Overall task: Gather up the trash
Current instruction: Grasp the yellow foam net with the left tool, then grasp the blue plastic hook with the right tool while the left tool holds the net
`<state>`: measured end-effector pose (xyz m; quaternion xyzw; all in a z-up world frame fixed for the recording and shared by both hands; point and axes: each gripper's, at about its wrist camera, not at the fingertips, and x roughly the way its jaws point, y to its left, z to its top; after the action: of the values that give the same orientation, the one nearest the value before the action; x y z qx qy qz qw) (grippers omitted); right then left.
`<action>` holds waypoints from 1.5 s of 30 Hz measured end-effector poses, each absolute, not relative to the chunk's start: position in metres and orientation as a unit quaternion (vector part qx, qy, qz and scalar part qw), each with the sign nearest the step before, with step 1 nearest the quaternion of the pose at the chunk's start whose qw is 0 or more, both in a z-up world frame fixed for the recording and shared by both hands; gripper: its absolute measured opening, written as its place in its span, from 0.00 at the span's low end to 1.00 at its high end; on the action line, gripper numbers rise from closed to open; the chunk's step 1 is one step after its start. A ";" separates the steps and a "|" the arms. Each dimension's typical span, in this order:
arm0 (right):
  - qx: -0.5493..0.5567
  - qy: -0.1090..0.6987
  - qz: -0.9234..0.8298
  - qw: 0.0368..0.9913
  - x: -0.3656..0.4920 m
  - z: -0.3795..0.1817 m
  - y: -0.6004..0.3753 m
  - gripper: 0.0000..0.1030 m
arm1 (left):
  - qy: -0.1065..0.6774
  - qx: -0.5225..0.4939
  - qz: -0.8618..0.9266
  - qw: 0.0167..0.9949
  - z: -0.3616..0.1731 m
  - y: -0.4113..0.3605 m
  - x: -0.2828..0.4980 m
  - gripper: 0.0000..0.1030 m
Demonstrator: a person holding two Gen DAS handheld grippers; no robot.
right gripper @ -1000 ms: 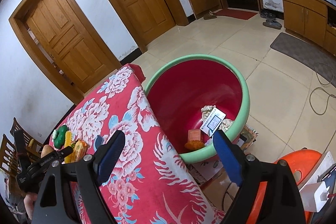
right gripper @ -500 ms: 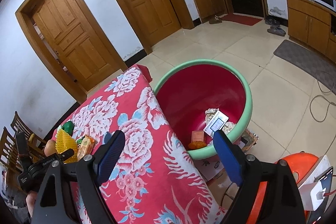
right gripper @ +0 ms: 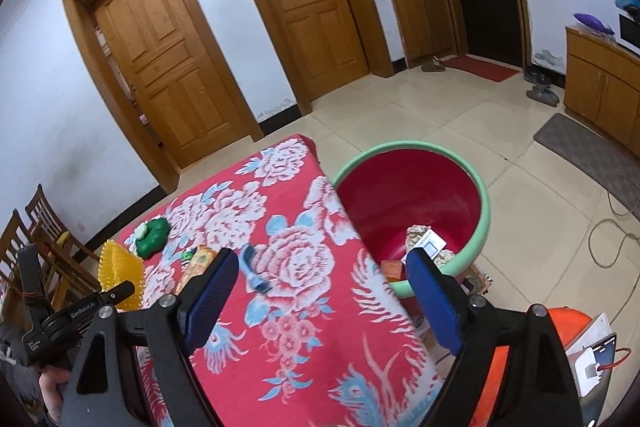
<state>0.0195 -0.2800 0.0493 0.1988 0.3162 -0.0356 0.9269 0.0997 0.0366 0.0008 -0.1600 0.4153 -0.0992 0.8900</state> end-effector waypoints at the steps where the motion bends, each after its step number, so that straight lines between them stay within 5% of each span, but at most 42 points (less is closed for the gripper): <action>1: 0.198 0.317 -0.029 0.927 0.020 0.050 -0.276 0.85 | 0.415 -0.161 -0.098 0.890 0.000 0.040 0.097 0.20; 6: 0.178 0.326 -0.004 0.928 0.031 0.050 -0.251 0.84 | 0.414 -0.165 -0.083 0.891 -0.005 0.056 0.089 0.20; 17: 0.112 0.380 0.060 0.916 0.085 0.021 -0.198 0.64 | 0.418 -0.156 -0.049 0.893 -0.018 0.074 0.085 0.21; 28: 0.095 0.431 0.071 0.895 0.122 -0.024 -0.189 0.60 | 0.435 -0.149 -0.040 0.887 -0.031 0.069 0.090 0.21; 45: 0.098 0.438 0.089 0.889 0.130 -0.048 -0.188 0.28 | 0.448 -0.139 -0.029 0.883 -0.041 0.060 0.098 0.21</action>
<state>0.1299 -0.1884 -0.0476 0.0979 0.4382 0.0892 0.8891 0.0980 0.0598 -0.0407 -0.1390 0.4476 -0.0286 0.8829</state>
